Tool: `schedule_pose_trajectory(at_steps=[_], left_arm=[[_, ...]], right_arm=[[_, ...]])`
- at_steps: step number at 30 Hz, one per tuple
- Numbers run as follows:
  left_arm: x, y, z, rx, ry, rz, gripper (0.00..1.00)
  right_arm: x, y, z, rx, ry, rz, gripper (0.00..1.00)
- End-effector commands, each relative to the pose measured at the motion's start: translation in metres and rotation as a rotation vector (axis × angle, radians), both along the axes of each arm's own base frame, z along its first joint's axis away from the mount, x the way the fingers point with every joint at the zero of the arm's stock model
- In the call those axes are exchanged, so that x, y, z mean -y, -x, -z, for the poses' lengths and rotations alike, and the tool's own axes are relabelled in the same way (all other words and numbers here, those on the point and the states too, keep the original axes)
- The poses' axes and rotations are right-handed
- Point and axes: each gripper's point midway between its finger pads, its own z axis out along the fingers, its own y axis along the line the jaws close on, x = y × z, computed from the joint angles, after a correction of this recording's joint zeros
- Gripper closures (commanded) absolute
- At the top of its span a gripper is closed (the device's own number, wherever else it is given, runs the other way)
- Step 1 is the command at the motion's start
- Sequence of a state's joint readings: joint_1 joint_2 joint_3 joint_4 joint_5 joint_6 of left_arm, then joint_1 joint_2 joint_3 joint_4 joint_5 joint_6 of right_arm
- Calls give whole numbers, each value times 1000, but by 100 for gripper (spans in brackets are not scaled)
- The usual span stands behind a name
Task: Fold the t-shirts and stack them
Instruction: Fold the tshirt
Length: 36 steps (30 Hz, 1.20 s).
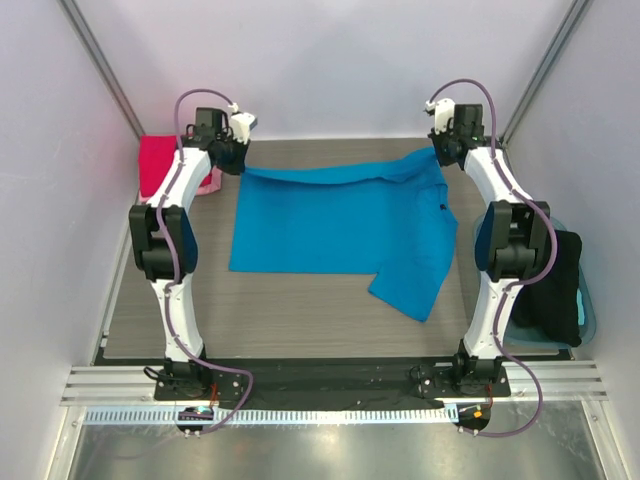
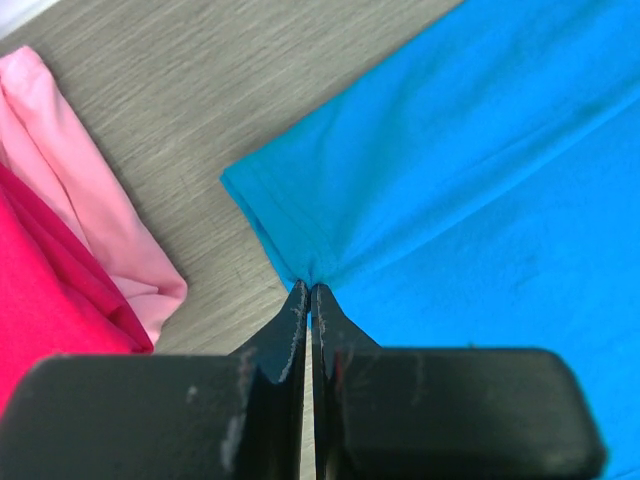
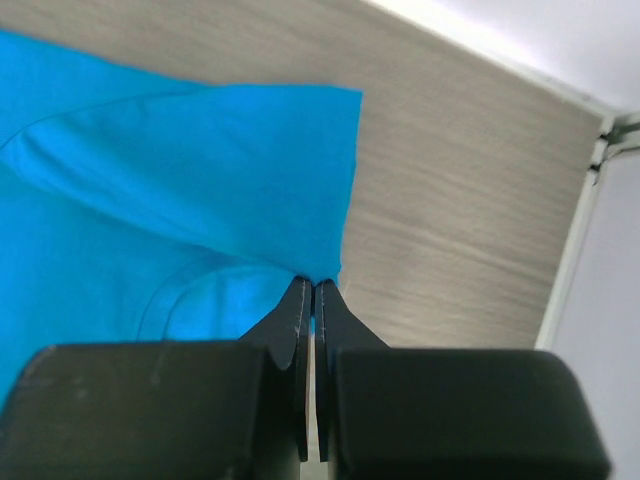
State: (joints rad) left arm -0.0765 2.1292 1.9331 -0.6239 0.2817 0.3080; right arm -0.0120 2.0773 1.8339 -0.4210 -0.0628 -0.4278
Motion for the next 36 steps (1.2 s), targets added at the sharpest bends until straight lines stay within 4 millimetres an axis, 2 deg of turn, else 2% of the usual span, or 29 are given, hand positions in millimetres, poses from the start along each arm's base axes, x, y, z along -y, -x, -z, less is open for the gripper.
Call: schedule_pose_trajectory(at_steps=[1,4,9,13,17,21,22,25,30,33,34,35,36], left_arm=[[1,8,-35,59,-4,25,100],[-1,13,-34,51,-11,23,100],[-8,24,-18,10,-39,11,100],[-12,32,-10,-8,-53,16,100],[-16,36,1,-33,-66,8,100],[-16,40,14,-62,-72,14,100],[-17,43,18,-74,-74,13,100],[-19,47,25,-89,-84,12,100],[-21,54,38,-121,-86,8,100],[-21,56,42,-138,-84,1,97],[-23,60,41,-149,-93,-6,92],[-24,62,39,-150,-96,-12,83],[-25,65,36,-153,-100,-15,79]], right_arm=[[-5,12,-41,69,-18,-13,99],[-7,20,-41,55,-26,-14,99],[-12,32,-37,26,-60,-16,99],[-21,43,-48,25,-93,-24,99],[-24,56,-45,1,-114,-23,99],[-26,72,-32,-41,-125,-26,99],[-40,76,-28,-52,-127,-54,99],[-45,92,-14,-97,-145,-58,99],[-60,112,-11,-127,-167,-89,99],[-60,121,-3,-151,-156,-93,99],[-55,123,-1,-157,-136,-78,92],[-52,123,-2,-156,-121,-73,85],[-49,123,-5,-148,-102,-68,77]])
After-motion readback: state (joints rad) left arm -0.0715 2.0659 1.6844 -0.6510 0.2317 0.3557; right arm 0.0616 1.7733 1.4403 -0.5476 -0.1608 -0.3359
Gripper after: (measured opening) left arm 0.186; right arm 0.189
